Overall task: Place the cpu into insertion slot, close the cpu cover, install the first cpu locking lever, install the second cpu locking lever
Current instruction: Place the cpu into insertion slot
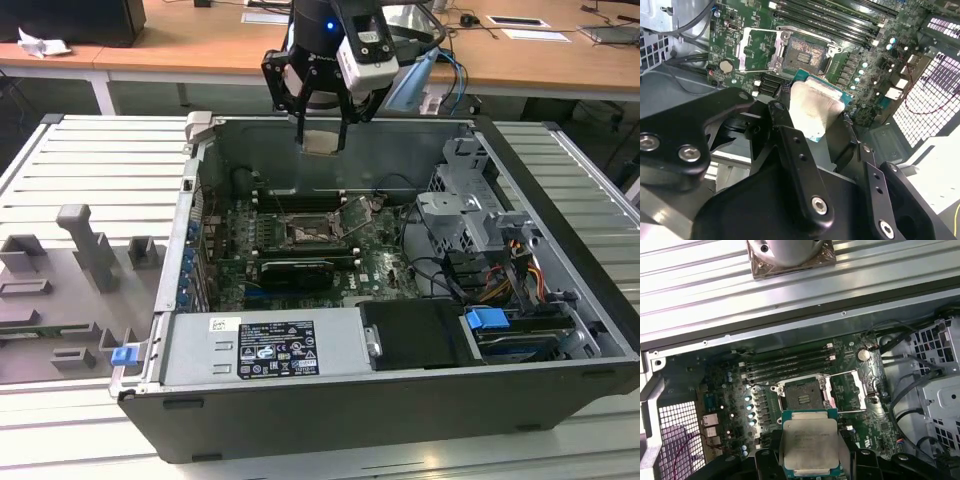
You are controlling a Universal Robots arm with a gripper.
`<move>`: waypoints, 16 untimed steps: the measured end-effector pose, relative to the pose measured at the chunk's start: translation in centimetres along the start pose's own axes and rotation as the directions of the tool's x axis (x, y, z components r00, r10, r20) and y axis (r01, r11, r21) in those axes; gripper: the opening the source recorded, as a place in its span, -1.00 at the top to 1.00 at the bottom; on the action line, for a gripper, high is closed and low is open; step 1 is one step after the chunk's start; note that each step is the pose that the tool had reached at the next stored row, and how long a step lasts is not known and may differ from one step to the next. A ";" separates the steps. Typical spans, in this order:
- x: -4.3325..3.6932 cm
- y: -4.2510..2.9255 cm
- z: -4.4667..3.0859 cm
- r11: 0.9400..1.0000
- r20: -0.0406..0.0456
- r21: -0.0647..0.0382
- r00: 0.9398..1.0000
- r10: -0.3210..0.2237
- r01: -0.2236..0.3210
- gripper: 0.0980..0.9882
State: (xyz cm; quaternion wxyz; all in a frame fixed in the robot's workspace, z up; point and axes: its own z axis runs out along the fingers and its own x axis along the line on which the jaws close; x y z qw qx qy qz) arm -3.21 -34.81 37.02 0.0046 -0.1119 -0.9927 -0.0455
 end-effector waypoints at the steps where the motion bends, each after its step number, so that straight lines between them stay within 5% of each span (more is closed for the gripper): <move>1: 0.00 0.00 0.01 1.000 0.001 0.000 1.000 0.005 -0.005 0.03; 16: 0.07 -0.04 0.26 0.993 0.011 -0.003 0.993 0.121 -0.121 0.03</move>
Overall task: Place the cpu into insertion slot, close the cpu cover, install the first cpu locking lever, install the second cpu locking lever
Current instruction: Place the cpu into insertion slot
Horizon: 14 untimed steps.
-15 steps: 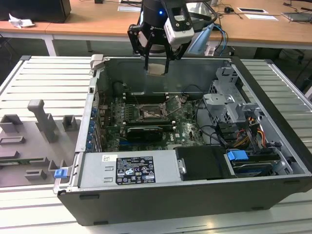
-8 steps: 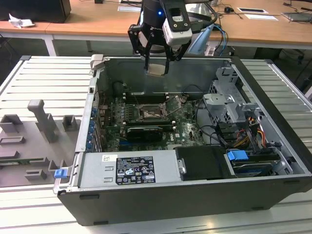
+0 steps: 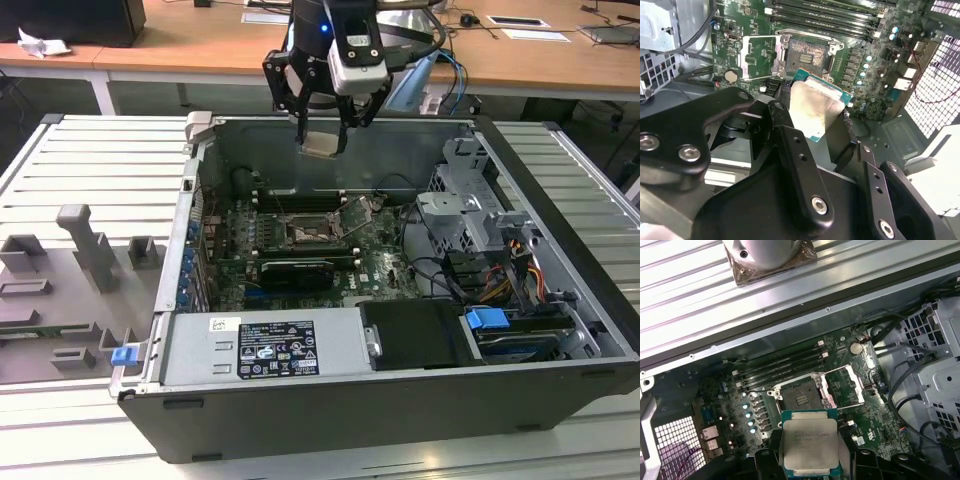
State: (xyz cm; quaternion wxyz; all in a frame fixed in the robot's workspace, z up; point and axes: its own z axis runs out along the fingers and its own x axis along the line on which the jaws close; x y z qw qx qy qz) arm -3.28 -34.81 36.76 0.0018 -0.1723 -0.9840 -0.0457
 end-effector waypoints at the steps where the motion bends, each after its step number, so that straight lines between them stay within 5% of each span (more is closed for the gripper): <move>1: 0.01 0.00 0.01 1.000 0.001 0.000 1.000 0.006 -0.006 0.03; 14: 0.03 -0.03 0.17 0.996 0.008 -0.002 0.996 0.086 -0.086 0.03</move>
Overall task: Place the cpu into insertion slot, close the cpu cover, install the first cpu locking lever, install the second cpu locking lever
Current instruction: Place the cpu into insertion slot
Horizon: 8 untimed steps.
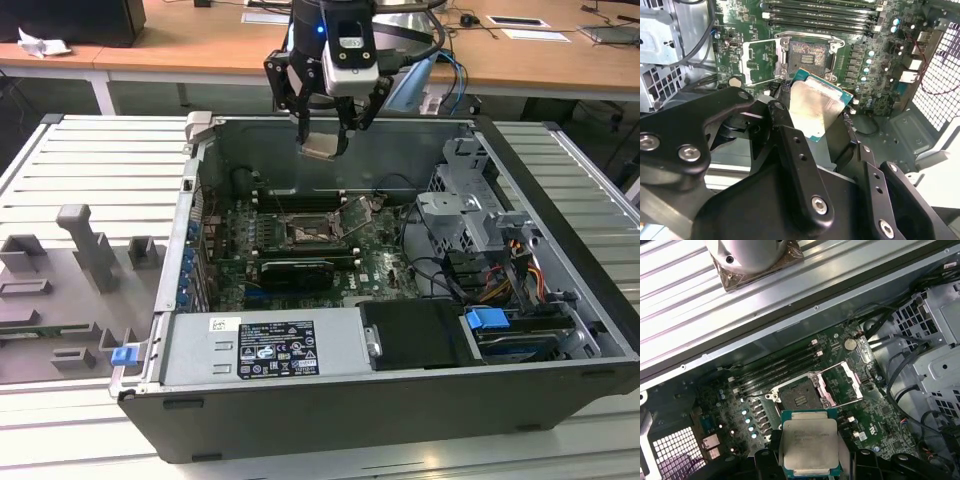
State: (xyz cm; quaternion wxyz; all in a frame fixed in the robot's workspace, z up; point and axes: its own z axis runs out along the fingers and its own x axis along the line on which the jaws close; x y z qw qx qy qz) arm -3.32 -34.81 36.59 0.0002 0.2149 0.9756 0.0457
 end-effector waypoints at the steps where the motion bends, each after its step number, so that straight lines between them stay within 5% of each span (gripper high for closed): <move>1: 0.00 0.00 0.01 1.000 0.001 0.000 1.000 0.006 -0.006 0.03; 8: 0.01 -0.02 0.12 0.998 0.005 -0.001 0.998 0.059 -0.059 0.03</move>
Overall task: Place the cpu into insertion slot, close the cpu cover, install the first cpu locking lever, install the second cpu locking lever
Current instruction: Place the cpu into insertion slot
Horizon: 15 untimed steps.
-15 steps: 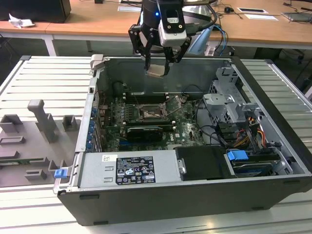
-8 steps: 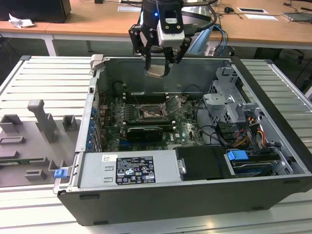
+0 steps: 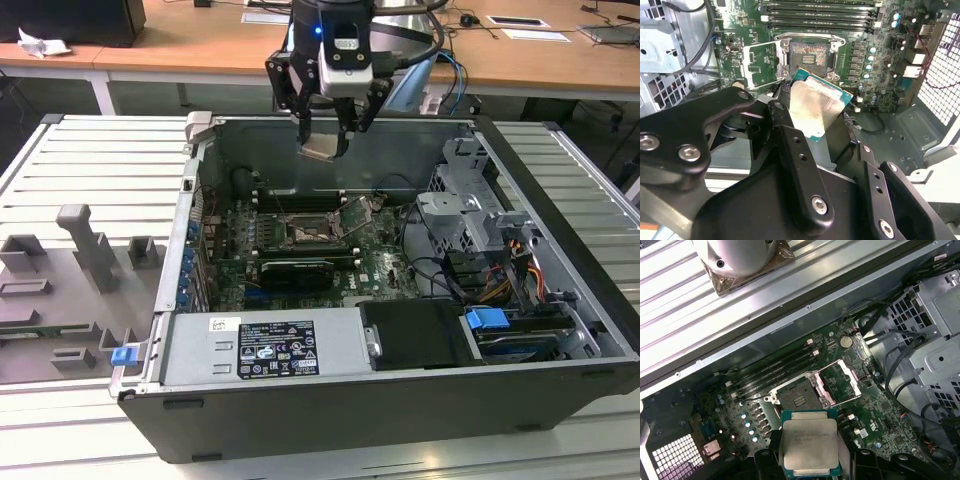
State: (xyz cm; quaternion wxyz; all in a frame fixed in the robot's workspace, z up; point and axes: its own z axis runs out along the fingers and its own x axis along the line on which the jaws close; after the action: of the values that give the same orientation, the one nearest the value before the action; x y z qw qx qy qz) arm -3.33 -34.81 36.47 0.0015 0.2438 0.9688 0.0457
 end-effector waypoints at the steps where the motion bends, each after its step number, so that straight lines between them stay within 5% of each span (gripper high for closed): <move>1: 0.00 0.00 0.01 1.000 0.000 0.000 1.000 0.005 -0.005 0.03; 15: 0.02 -0.03 0.18 0.996 0.008 -0.002 0.996 0.090 -0.090 0.03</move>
State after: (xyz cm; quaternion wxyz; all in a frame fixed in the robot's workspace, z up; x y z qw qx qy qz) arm -3.35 -34.81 36.28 0.0036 0.2875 0.9567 0.0456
